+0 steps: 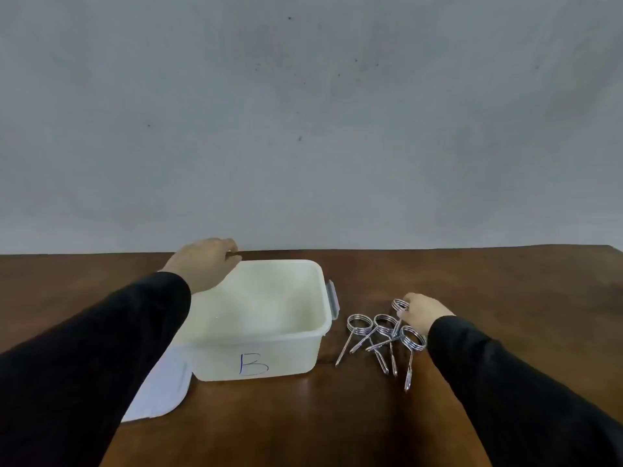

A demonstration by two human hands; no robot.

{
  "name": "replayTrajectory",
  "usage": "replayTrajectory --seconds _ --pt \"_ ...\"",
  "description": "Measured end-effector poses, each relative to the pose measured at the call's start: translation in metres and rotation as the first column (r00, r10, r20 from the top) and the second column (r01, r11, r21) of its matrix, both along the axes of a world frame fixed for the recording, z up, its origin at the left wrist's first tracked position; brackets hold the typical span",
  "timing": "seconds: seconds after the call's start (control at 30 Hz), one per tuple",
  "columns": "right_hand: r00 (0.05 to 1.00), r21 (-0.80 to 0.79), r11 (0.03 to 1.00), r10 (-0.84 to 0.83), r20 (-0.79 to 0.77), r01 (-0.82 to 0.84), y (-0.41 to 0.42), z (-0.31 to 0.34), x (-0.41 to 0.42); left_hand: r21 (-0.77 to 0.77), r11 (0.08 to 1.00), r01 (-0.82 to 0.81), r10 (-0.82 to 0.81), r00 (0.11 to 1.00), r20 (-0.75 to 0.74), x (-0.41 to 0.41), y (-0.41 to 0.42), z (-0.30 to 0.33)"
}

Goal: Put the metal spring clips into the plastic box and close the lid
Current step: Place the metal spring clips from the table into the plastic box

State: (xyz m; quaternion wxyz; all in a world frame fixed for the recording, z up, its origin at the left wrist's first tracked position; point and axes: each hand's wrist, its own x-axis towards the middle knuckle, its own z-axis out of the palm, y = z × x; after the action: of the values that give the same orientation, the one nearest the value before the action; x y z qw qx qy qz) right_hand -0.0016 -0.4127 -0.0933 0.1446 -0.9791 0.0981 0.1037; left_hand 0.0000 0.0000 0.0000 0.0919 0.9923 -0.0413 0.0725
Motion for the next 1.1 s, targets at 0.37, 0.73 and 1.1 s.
replayTrajectory --seconds 0.37,0.73,1.1 --pt "0.981 -0.050 0.980 -0.192 0.025 0.193 0.003 -0.035 0.034 -0.096 0.970 -0.225 0.204 0.960 -0.189 0.001 0.058 -0.051" --pt "0.952 0.048 0.981 -0.194 0.236 0.188 0.032 0.014 0.043 -0.373 0.912 -0.169 0.098 0.975 -0.201 0.013 0.069 -0.057" --pt "0.907 0.165 0.900 0.371 0.197 -0.404 0.247 0.135 0.012 -0.722 0.661 -0.206 -0.028 0.954 -0.298 0.025 0.072 -0.060"
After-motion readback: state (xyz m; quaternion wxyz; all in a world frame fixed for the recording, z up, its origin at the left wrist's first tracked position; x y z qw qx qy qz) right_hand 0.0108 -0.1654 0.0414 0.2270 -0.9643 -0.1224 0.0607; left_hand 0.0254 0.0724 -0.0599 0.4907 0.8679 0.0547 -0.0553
